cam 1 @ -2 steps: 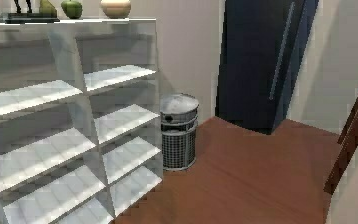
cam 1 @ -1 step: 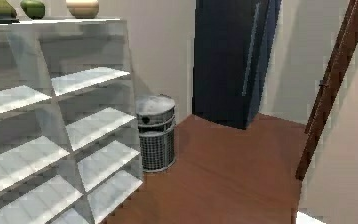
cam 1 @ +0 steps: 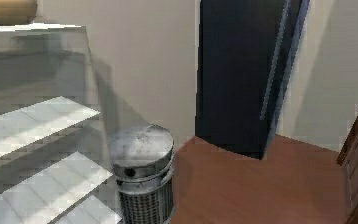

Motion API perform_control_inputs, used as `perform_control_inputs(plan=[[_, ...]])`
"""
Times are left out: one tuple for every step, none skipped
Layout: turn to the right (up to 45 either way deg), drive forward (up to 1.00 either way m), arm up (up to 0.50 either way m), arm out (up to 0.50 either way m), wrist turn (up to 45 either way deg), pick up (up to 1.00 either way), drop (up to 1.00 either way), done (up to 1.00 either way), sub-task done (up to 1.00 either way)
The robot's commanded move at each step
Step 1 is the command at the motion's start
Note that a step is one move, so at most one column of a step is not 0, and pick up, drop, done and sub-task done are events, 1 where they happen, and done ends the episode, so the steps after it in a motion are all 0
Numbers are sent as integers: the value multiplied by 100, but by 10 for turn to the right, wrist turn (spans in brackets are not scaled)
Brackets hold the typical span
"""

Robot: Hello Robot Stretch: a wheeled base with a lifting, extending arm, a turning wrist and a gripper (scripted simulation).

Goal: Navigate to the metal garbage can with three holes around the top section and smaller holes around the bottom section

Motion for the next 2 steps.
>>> perform_control_inputs(plan=[[-120, 0, 0, 0, 0, 0, 0, 0, 0], [0, 0, 0, 0, 0, 0, 0, 100, 0]])
